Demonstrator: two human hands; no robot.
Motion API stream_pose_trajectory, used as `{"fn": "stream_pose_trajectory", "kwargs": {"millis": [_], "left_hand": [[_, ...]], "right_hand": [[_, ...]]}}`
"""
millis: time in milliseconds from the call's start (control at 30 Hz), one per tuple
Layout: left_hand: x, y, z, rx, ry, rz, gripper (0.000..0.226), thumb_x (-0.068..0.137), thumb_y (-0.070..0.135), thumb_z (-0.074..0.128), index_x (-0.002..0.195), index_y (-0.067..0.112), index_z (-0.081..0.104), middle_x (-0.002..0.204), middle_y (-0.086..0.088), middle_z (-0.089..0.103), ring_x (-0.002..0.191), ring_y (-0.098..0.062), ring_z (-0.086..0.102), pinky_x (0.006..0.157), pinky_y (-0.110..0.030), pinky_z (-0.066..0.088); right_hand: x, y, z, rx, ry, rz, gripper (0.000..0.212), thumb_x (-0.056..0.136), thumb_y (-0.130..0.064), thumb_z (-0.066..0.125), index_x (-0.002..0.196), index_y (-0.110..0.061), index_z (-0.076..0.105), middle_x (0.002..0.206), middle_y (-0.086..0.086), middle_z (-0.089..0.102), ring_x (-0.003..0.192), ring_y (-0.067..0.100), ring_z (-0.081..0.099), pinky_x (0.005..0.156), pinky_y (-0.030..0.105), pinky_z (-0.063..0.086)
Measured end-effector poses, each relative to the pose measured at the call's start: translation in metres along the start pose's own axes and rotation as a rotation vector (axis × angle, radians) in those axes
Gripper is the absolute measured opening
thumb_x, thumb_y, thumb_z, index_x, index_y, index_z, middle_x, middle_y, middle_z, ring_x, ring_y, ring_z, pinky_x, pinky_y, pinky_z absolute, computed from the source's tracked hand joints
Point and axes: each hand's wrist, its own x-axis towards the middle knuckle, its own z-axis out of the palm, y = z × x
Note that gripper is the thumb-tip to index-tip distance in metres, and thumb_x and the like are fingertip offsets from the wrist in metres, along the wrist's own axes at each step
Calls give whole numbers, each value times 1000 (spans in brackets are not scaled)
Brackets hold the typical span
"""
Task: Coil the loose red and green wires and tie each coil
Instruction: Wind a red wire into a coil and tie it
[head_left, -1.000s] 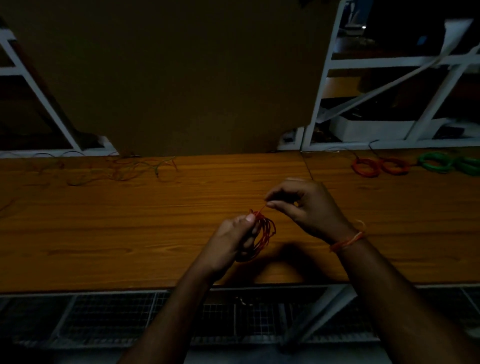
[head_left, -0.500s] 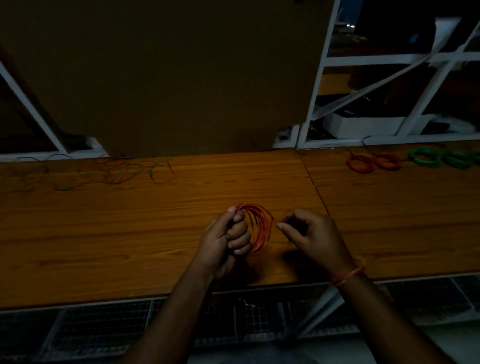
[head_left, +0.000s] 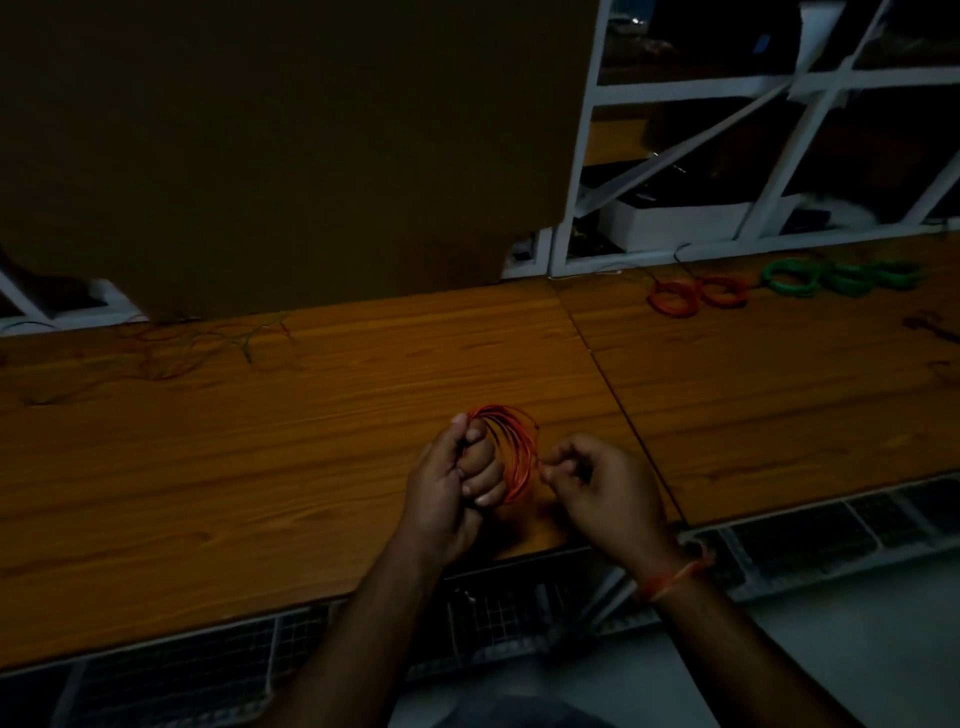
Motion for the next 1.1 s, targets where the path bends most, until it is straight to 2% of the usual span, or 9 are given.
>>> {"fn": "stream_pose_trajectory", "kwargs": {"millis": [33,100,200,333,467,600,733,933,1100], "left_hand": [[2,-4,3,5,-18,-12,24,98,33,40,80,17,42,45,11,26,32,-1,24,34,-17,19],[8,-16,10,21,-45,-34,25,98,33,40,79,17,42,45,11,26,32,-1,24,34,-16,19],[16,-33,21,18,-72,-47,27,99,33,40,78,17,44,46,11,21,32,-1,21,35,-16,18],[32,-60,41,13,-96,-37,33,102,32,37,75,17,50,51,9,16,37,-6,12,36,-18,16],[47,-88,56,21,-106,-20,34,102,33,38,75,17,50,47,11,24,35,-5,15,36,-18,17],[48,-109,63,22,-88,-6,32,100,35,43,75,18,50,51,9,17,38,-7,11,37,-18,16],[46,-114,64,22,-61,31,28,94,37,53,72,19,54,49,9,18,37,-7,12,35,-17,19],[38,-105,53,28,-48,36,29,94,37,54,72,17,54,45,11,31,38,-7,12,36,-18,18],[33,-86,45,91,-20,67,33,97,35,48,70,18,55,45,10,29,38,-8,11,39,-19,12]], "right_hand": [[2,2,-3,89,-2,110,12,85,-10,76,89,-20,72,71,-3,72,69,5,68,64,16,50],[7,7,-13,435,-16,363,11,89,-1,71,97,-8,71,76,7,75,68,16,71,67,27,57],[15,14,-30,981,-22,675,12,93,10,59,95,3,67,72,11,68,53,10,64,50,17,52],[27,35,-55,1301,-99,826,20,95,13,49,81,4,59,66,10,61,47,9,62,44,12,49],[37,63,-78,1301,-131,858,21,96,13,49,81,3,59,68,11,61,49,12,62,46,14,50],[45,86,-94,1024,-255,682,16,96,6,55,98,-4,68,79,6,69,67,16,62,61,26,50],[54,87,-99,879,-294,636,19,96,6,58,92,-9,68,75,4,67,62,9,59,54,15,49],[64,75,-86,959,-308,646,24,94,15,52,104,-4,64,87,8,70,75,12,67,61,20,57],[61,61,-66,993,-288,680,26,94,17,46,95,2,66,84,12,67,71,13,63,58,19,55]]}}
